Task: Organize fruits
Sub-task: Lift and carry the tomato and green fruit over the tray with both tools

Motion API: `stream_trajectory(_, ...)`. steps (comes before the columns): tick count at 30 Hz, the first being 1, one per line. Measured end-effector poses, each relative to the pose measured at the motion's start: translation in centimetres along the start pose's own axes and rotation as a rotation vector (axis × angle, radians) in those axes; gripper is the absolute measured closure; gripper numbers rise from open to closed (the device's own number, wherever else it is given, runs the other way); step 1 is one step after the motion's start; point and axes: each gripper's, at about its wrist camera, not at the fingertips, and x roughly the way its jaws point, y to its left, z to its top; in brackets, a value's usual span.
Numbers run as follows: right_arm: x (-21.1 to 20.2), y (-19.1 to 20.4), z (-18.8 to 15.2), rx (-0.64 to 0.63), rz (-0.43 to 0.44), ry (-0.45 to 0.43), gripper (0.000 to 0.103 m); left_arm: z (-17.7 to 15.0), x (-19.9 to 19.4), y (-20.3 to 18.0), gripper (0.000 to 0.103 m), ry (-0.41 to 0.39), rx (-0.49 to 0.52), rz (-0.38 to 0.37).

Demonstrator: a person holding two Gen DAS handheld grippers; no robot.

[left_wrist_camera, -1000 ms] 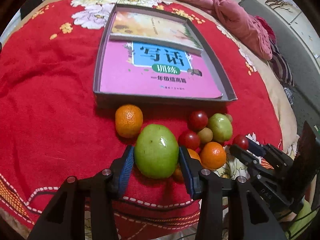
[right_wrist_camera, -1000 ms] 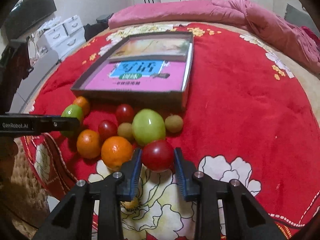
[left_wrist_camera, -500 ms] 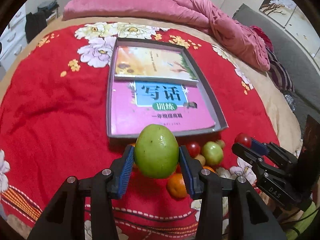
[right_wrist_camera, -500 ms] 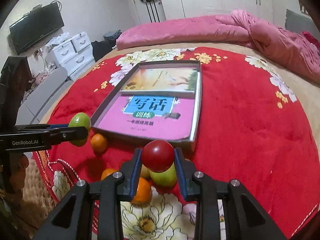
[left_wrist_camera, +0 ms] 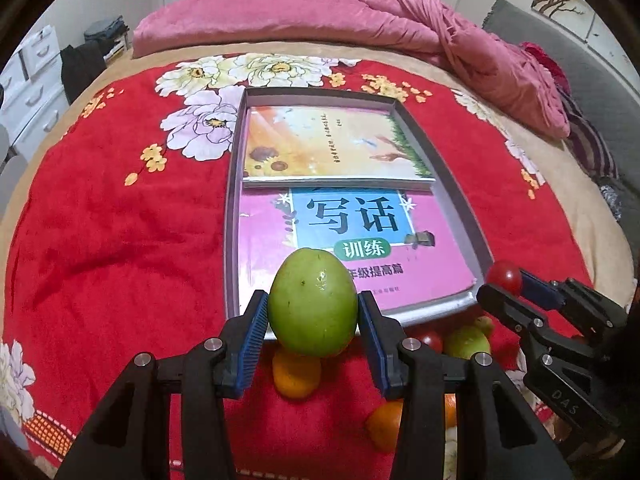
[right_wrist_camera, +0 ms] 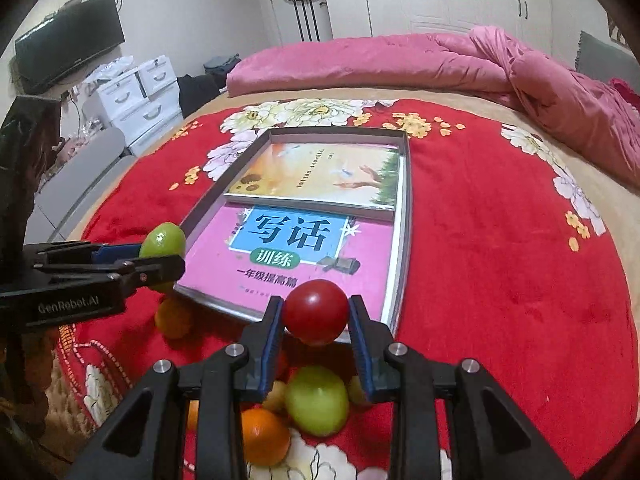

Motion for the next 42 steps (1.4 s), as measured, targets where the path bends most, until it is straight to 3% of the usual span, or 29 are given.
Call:
stream_trajectory(22,3.3,-0.2,1.1,0.002,-0.048,0.03,0.071,-0.1,2.8,0.3,0.057,0.01,0.007,0.054)
stream_trajectory(42,4.8,-0.4,0.3,0.024,-0.073,0.084,0.07,-0.2,3.2,0.9,0.057,0.015,-0.009,0.045)
